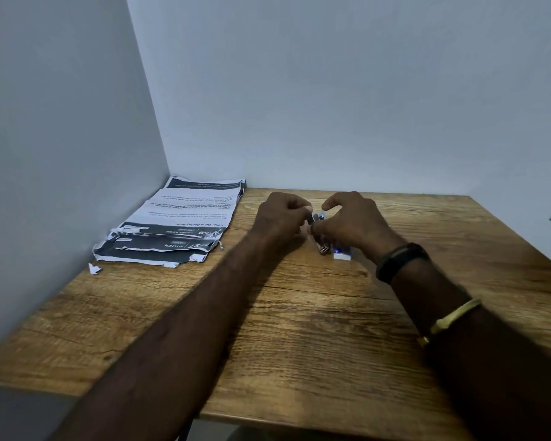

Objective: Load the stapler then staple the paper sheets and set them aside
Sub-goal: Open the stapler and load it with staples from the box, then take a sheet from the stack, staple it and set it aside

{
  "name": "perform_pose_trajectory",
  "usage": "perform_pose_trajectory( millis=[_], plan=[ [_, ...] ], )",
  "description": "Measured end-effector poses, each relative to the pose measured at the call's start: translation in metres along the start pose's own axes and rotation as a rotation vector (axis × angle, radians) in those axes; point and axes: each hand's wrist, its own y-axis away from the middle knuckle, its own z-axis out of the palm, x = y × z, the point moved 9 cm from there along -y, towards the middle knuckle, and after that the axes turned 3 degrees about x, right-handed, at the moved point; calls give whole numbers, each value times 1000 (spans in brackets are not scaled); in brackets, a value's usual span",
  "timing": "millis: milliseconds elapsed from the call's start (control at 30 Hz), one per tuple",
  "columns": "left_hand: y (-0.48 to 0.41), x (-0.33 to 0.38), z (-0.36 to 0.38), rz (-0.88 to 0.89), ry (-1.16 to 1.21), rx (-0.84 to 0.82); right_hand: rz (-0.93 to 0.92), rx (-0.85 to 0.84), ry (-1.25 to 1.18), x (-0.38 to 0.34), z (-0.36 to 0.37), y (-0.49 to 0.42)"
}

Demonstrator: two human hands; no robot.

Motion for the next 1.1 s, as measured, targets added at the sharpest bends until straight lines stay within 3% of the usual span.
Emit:
perform_pose_trajectory(
  millis=[133,367,833,967,1100],
  plan=[
    [-2,4,-2,85,-164,37,-77,27,209,-12,5,3],
    [-3,4,1,120,-336,0,-106,61,346,-16,10,10],
    [1,5,13,182,-522,-70,-155,58,406,-20,13,14],
    [2,10,4,199,-438,-14,-129,52,374,-23,7,12],
    [0,28,-32,220,-253,136,-168,171,220,-44,-9,8]
  ],
)
